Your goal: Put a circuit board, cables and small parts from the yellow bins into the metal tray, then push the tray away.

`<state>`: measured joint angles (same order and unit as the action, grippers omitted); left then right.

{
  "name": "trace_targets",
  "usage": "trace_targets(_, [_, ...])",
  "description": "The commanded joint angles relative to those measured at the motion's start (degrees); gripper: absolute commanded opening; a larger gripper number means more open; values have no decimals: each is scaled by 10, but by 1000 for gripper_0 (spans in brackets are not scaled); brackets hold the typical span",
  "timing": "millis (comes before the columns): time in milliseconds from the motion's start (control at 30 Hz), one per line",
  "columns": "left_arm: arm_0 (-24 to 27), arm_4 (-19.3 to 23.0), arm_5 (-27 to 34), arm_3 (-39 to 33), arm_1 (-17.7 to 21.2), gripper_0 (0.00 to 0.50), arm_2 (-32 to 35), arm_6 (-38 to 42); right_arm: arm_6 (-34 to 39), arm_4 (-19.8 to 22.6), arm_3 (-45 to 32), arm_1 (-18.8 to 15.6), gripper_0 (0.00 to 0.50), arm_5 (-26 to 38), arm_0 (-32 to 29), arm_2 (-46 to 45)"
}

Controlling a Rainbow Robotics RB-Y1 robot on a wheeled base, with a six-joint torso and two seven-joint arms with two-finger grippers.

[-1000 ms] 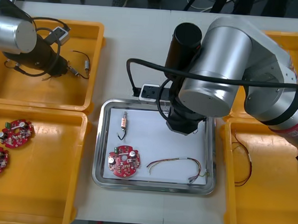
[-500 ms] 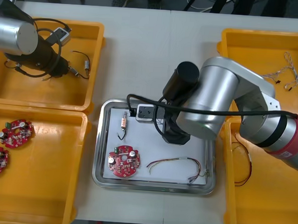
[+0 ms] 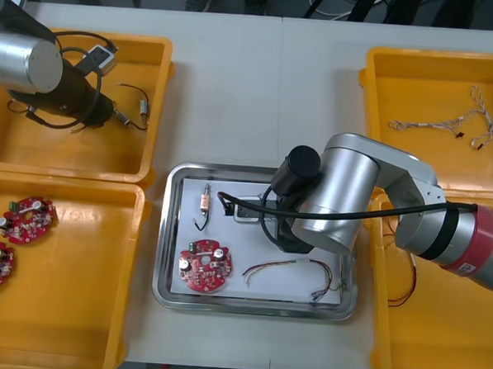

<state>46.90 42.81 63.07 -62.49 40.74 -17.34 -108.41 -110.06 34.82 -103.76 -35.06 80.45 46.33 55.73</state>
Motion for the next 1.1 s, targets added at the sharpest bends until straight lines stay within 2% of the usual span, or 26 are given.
trace_targets(33, [-24, 0, -5, -3, -6, 0, -9, 9, 11, -15, -1, -12, 0, -8, -5, 4])
trace_targets(100, [-24, 0, -5, -4, -6, 0, -9, 9, 12, -18, -1, -12, 0, -6, -5, 4])
trace_targets(133, [-24, 0, -5, -3, -6, 0, -10, 10, 13, -19, -2, -12, 37, -5, -5, 4])
trace_targets(167, [-24, 0, -5, -4, -5, 0, -10, 10, 13, -21, -2, -12, 205, -3, -5, 4])
trace_targets(233, [-24, 0, -5, -4, -5, 0, -9, 10, 14, -30, -5, -12, 405, -1, -5, 4])
trace_targets(267, [-24, 0, -5, -4, -5, 0, -9, 11, 14, -32, -8, -12, 479, 1, -5, 3])
trace_targets(300, [-24, 1, -5, -4, -4, 0, -9, 11, 16, -33, -12, -12, 500, 5, -5, 1])
trace_targets(600, [-24, 15, 8, -8, 21, 0, -3, 13, 18, -31, -65, -1, 500, 118, -5, -42])
trace_targets(867, [-23, 18, 90, -55, 41, 0, 35, 32, 19, 28, -91, 13, 500, 200, -5, -114])
trace_targets(1100, [-24, 10, 174, -111, 53, 0, 78, 58, 19, 58, -130, 14, 500, 277, -5, -200])
